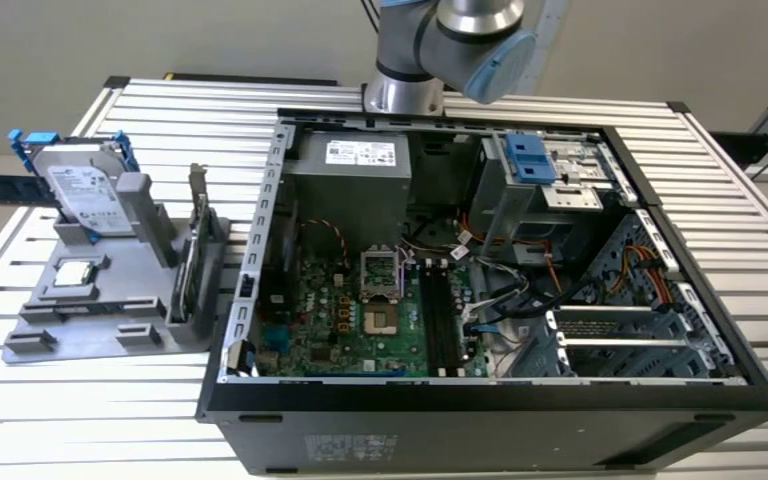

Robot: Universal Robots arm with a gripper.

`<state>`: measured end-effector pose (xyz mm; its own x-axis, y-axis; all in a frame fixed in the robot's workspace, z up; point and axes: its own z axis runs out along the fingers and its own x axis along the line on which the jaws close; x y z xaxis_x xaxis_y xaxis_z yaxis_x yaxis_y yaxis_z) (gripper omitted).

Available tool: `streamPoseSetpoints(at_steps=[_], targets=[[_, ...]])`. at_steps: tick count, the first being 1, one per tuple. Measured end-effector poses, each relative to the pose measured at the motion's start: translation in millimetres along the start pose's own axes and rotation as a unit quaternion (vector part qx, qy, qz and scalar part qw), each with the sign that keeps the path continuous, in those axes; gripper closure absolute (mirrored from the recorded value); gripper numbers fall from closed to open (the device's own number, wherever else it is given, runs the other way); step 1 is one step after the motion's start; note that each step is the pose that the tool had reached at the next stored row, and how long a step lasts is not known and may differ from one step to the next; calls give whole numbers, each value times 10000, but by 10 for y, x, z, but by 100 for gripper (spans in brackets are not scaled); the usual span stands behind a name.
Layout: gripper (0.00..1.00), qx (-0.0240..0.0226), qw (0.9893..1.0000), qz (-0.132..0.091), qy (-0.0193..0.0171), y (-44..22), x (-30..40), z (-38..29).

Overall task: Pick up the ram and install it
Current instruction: 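Pick up the ram and move it above insertion slot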

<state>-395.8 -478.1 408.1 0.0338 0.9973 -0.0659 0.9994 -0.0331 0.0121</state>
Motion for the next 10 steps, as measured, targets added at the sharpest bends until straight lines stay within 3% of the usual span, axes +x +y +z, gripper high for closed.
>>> streamPoseSetpoints(at_steps=[10], targets=[[100,0,10000,0,0,32,0,-12]])
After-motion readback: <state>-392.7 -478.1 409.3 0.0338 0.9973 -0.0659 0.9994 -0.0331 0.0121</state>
